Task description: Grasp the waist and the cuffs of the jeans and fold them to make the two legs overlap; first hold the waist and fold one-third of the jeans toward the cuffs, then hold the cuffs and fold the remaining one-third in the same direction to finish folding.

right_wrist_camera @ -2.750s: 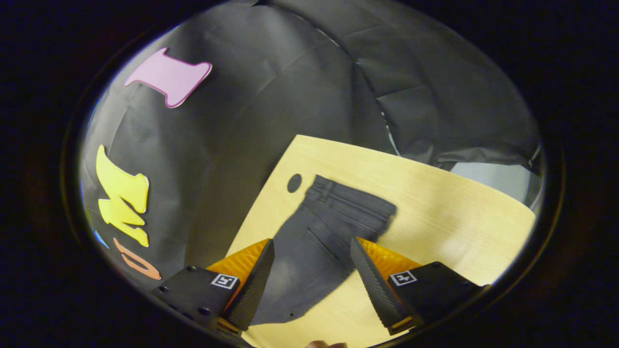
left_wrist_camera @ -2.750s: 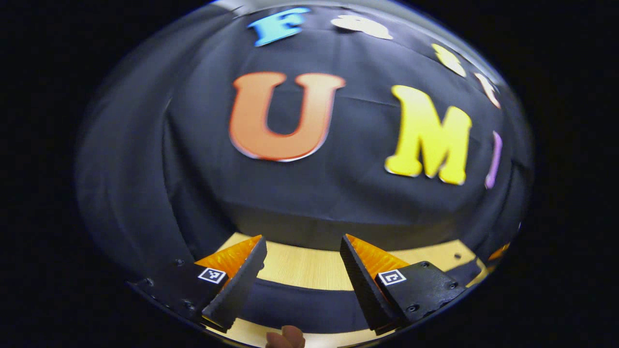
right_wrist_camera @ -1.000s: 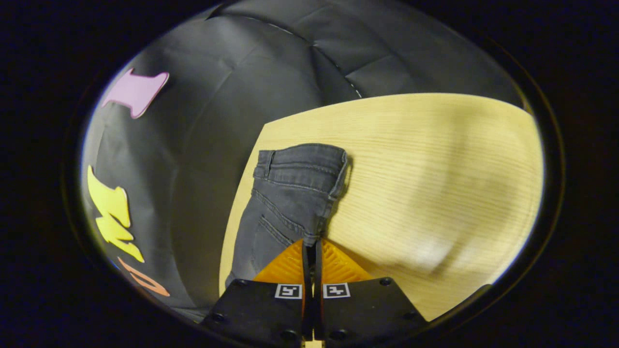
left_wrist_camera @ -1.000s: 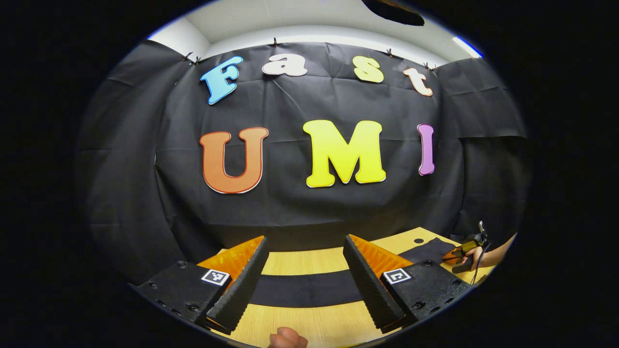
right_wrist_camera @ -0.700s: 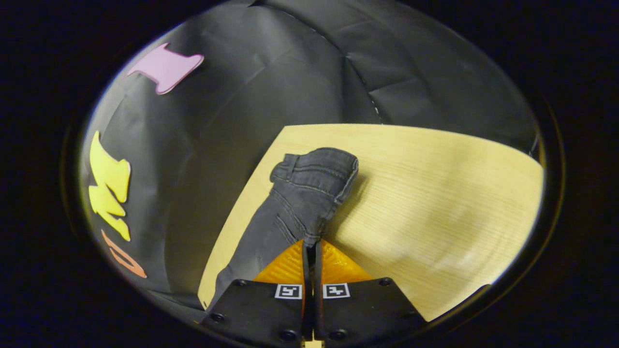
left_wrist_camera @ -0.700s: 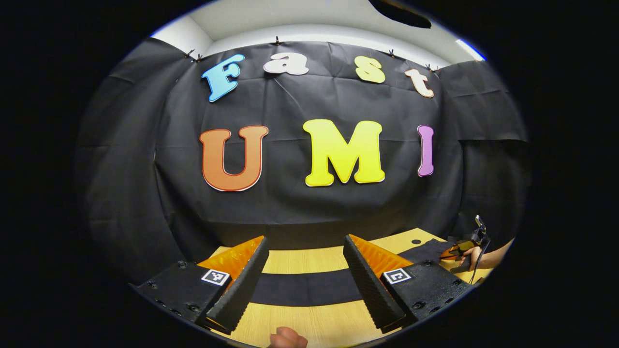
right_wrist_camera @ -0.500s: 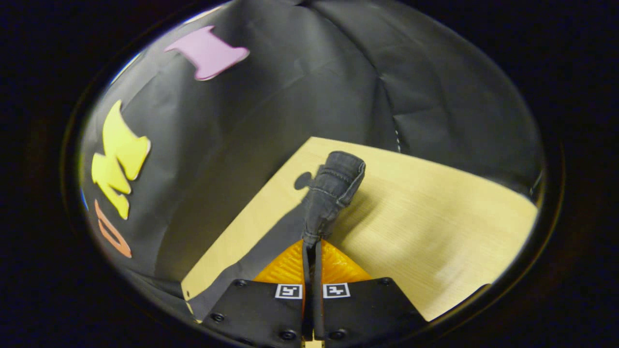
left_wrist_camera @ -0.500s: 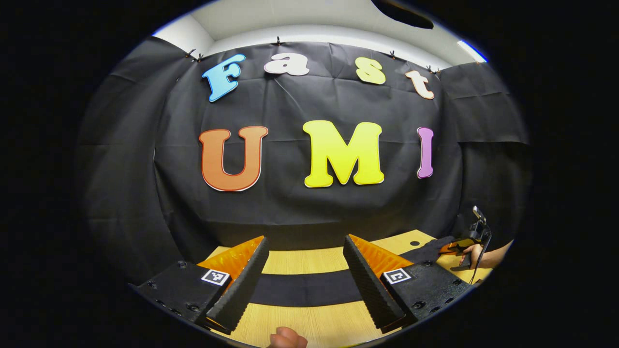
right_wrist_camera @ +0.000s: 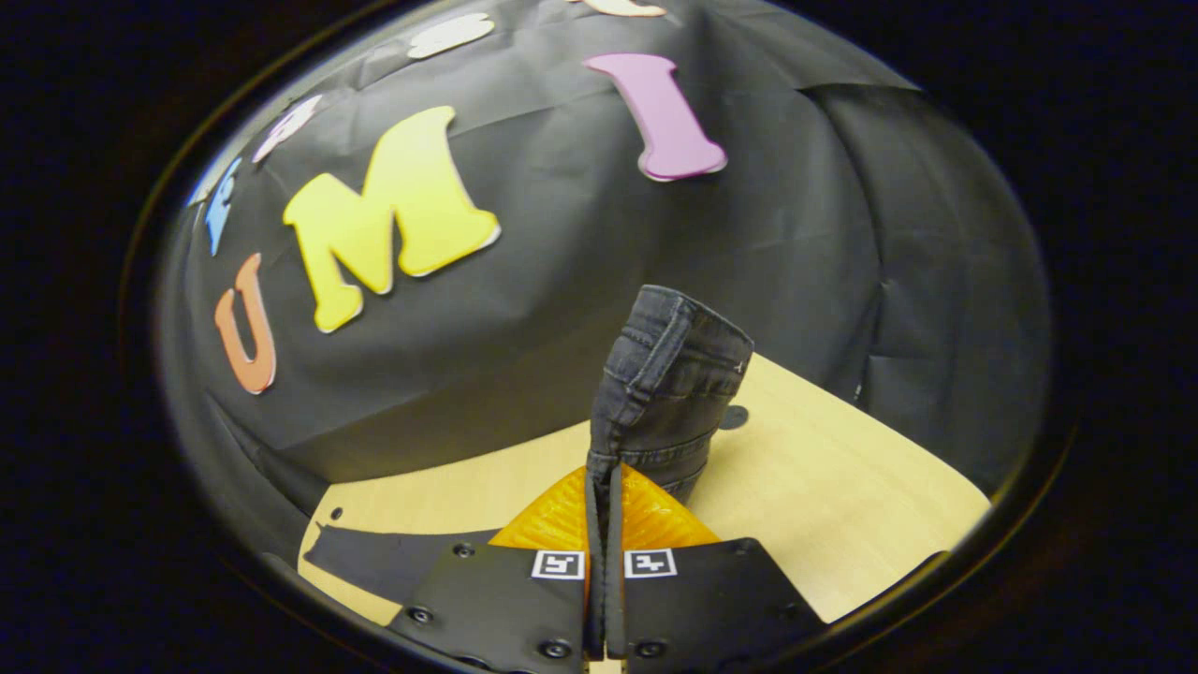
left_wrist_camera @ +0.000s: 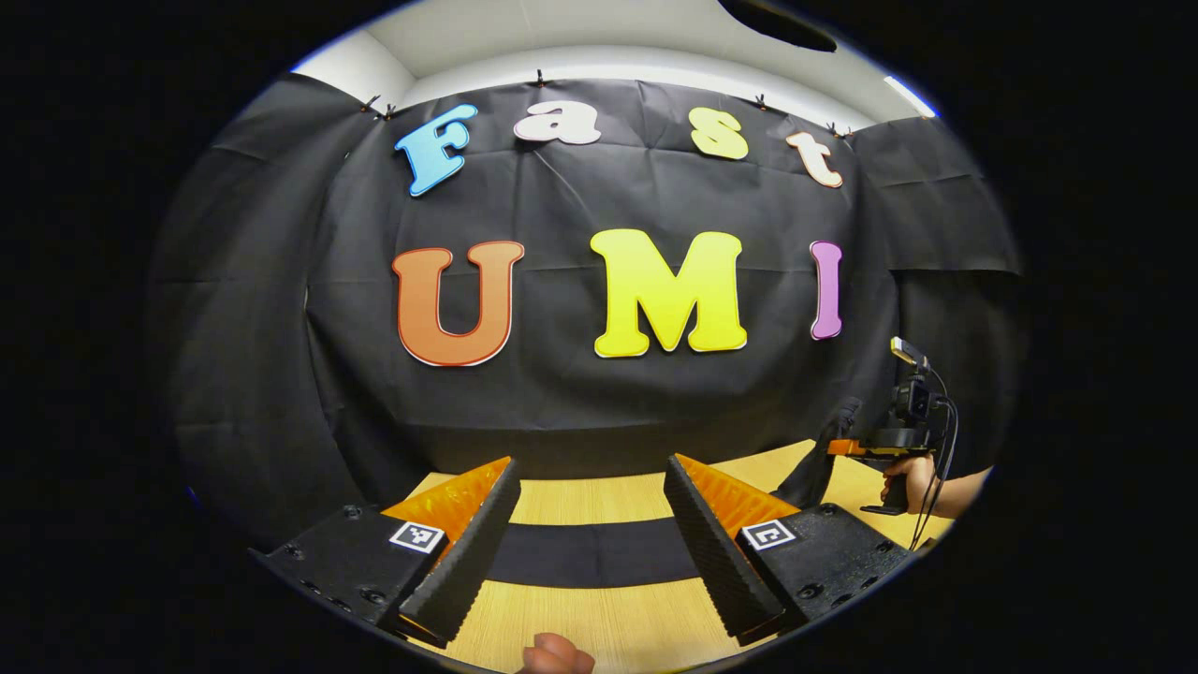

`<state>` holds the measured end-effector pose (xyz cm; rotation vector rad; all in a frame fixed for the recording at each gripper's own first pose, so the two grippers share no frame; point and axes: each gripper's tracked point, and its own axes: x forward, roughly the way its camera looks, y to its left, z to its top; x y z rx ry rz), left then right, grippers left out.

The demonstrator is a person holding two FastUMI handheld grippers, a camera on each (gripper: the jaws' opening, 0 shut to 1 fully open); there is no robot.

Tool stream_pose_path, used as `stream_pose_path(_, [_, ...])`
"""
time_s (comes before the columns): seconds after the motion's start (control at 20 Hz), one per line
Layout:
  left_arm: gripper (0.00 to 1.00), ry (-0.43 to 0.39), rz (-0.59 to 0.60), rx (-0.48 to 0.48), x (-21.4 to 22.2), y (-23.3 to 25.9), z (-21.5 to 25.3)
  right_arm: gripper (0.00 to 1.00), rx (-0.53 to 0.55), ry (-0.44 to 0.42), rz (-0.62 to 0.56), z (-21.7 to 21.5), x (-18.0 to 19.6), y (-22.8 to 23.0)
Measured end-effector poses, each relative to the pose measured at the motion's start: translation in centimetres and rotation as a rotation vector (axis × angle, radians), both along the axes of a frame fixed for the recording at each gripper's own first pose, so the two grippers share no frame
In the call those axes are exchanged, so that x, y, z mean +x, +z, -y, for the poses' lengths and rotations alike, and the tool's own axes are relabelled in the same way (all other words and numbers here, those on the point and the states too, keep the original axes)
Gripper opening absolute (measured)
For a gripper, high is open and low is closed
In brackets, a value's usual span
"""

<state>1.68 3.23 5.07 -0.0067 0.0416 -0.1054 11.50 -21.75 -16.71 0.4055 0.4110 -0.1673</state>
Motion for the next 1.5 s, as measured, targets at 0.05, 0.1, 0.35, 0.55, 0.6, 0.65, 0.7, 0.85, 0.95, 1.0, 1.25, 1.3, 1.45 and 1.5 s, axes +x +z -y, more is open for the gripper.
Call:
stream_pose_path(0.05, [0.99, 0.003, -0.004, 0.001, -0.1, -0.1, -0.1, 0.01, -0.019, 0.02, 0.011, -0.2, -0.2, 0.6])
stream_pose_path(0.1, [0.99, 0.011, -0.006, 0.004, -0.2, -0.1, -0.4, 0.01, -0.042, 0.04, 0.024, -0.4, -0.4, 1.2])
stream_pose_path(0.35, [0.99, 0.047, -0.02, 0.002, -0.9, -0.6, -1.8, 0.01, -0.133, 0.182, 0.066, -2.6, -1.8, 2.5])
stream_pose_path(0.55, [0.99, 0.081, -0.035, 0.012, -1.4, -1.4, -2.9, 0.01, -0.128, 0.268, 0.052, -2.9, -2.2, 1.5])
stream_pose_path(0.6, [0.99, 0.095, -0.045, 0.018, -1.7, -1.8, -3.3, 0.01, -0.118, 0.288, 0.037, -3.0, -2.5, 1.2])
stream_pose_path(0.65, [0.99, 0.11, -0.055, 0.021, -1.9, -2.2, -3.9, 0.01, -0.11, 0.308, 0.023, -3.2, -2.9, 0.9])
stream_pose_path(0.7, [0.99, 0.124, -0.064, 0.019, -2.2, -2.4, -4.5, 0.01, -0.102, 0.334, 0.006, -3.4, -3.2, 0.1])
stream_pose_path(0.85, [0.99, 0.156, -0.085, 0.008, -3.2, -2.9, -5.7, 0.01, -0.134, 0.436, -0.08, -5.7, -4.8, -3.7])
stream_pose_path(0.95, [0.99, 0.179, -0.084, 0.01, -3.7, -2.8, -6.5, 0.01, -0.188, 0.466, -0.111, -6.5, -5.8, -5.1])
stream_pose_path(1.0, [0.99, 0.186, -0.082, 0.007, -3.7, -2.7, -6.9, 0.01, -0.198, 0.477, -0.124, -6.1, -6.4, -5.4])
stream_pose_path(1.25, [0.99, 0.203, -0.081, -0.011, -3.8, -3.0, -7.4, 0.01, -0.263, 0.563, -0.209, -6.0, -6.4, -8.0])
stream_pose_path(1.3, [0.99, 0.2, -0.082, -0.012, -3.6, -2.9, -7.3, 0.01, -0.275, 0.569, -0.203, -5.7, -6.4, -7.8])
stream_pose_path(1.45, [0.99, 0.193, -0.079, -0.014, -3.2, -2.9, -7.3, 0.0, -0.3, 0.572, -0.196, -5.9, -6.7, -8.2])
stream_pose_path(1.5, [0.99, 0.19, -0.077, -0.019, -3.1, -2.8, -7.2, 0.01, -0.306, 0.577, -0.192, -5.9, -6.7, -8.0])
